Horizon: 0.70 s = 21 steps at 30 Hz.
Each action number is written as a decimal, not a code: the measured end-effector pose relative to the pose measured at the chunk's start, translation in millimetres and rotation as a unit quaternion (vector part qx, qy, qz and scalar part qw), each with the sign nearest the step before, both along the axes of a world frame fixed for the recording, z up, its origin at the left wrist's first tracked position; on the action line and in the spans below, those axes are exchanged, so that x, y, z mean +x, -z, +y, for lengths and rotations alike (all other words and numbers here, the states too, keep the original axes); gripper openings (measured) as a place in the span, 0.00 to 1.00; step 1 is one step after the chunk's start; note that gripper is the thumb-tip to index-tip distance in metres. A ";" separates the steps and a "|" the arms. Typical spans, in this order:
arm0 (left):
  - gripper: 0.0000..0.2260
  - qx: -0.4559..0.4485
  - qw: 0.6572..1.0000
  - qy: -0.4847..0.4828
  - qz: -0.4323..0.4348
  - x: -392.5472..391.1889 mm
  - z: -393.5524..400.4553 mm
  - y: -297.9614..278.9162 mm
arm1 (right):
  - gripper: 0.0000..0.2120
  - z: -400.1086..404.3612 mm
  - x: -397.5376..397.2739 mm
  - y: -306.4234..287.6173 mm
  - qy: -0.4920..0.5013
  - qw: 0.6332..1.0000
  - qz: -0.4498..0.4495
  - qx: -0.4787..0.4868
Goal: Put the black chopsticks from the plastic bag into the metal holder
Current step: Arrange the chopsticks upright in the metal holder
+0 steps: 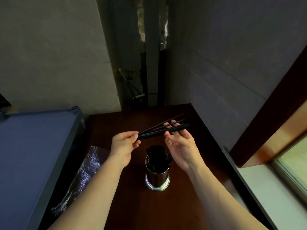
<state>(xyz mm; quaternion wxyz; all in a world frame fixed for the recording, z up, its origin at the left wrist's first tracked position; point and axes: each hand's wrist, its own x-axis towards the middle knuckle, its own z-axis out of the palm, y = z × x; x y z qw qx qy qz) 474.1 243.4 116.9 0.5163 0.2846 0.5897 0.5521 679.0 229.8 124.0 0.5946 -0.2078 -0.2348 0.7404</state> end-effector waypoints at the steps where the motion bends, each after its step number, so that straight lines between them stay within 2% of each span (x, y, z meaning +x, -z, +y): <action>1: 0.05 0.001 1.000 0.003 -0.004 2.3 -0.6 0.0 | 0.33 -0.4 -2.4 -0.8 -0.004 1.000 -0.012 0.000; 3: 0.05 0.007 1.000 0.012 -0.007 7.1 -2.0 0.1 | 0.37 -1.0 -6.6 -2.3 0.001 0.999 -0.042 0.001; 5: 0.06 0.017 1.000 0.026 -0.003 11.0 -3.7 0.0 | 0.36 -0.9 -10.5 -4.1 0.019 0.996 -0.081 0.001; 10: 0.07 0.034 0.998 0.061 -0.003 13.2 -10.0 3.3 | 0.14 5.0 -16.2 -6.3 0.114 0.972 -0.197 -0.063; 13: 0.06 0.032 0.996 0.085 -0.011 11.3 -13.8 8.5 | 0.11 7.6 -14.0 -6.3 0.139 0.952 -0.270 -0.033; 18: 0.07 -0.032 0.992 0.112 0.046 4.9 -17.9 25.3 | 0.11 7.8 -2.2 -4.2 0.157 0.891 -0.423 0.043; 21: 0.08 -0.060 0.991 0.089 0.085 -1.7 -18.8 40.0 | 0.12 5.1 5.6 0.1 0.110 0.854 -0.504 0.069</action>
